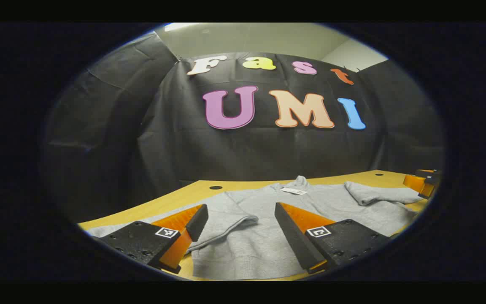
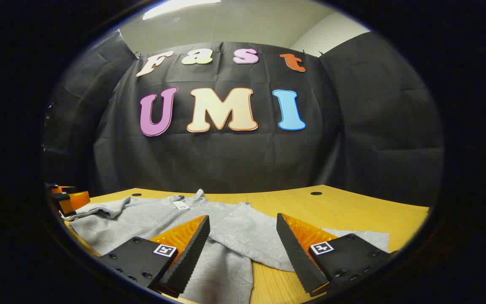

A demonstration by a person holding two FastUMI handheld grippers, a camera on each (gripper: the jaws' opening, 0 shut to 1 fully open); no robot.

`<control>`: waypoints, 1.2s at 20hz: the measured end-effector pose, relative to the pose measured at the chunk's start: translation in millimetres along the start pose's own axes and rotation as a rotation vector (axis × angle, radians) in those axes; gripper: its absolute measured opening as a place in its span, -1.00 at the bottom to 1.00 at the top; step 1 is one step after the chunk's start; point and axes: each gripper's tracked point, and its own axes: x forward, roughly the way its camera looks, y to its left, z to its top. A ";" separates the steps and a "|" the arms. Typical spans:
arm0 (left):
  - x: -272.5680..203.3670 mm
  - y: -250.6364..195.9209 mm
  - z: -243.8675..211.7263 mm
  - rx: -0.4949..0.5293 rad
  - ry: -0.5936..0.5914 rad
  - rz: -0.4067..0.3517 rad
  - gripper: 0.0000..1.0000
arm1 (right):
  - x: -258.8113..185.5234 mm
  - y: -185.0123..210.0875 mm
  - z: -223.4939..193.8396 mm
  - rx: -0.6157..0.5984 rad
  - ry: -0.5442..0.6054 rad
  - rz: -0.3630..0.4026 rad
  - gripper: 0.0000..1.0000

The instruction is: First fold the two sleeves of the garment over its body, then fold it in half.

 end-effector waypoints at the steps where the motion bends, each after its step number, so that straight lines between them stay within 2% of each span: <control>1: 0.1 -1.6 -1.0 0.000 0.005 -0.006 0.89 | -0.9 0.6 0.1 0.000 0.000 0.000 0.96; 24: 1.1 -0.5 -1.4 0.000 -0.001 -0.003 0.87 | 1.4 -0.7 -1.0 0.000 0.000 0.001 0.97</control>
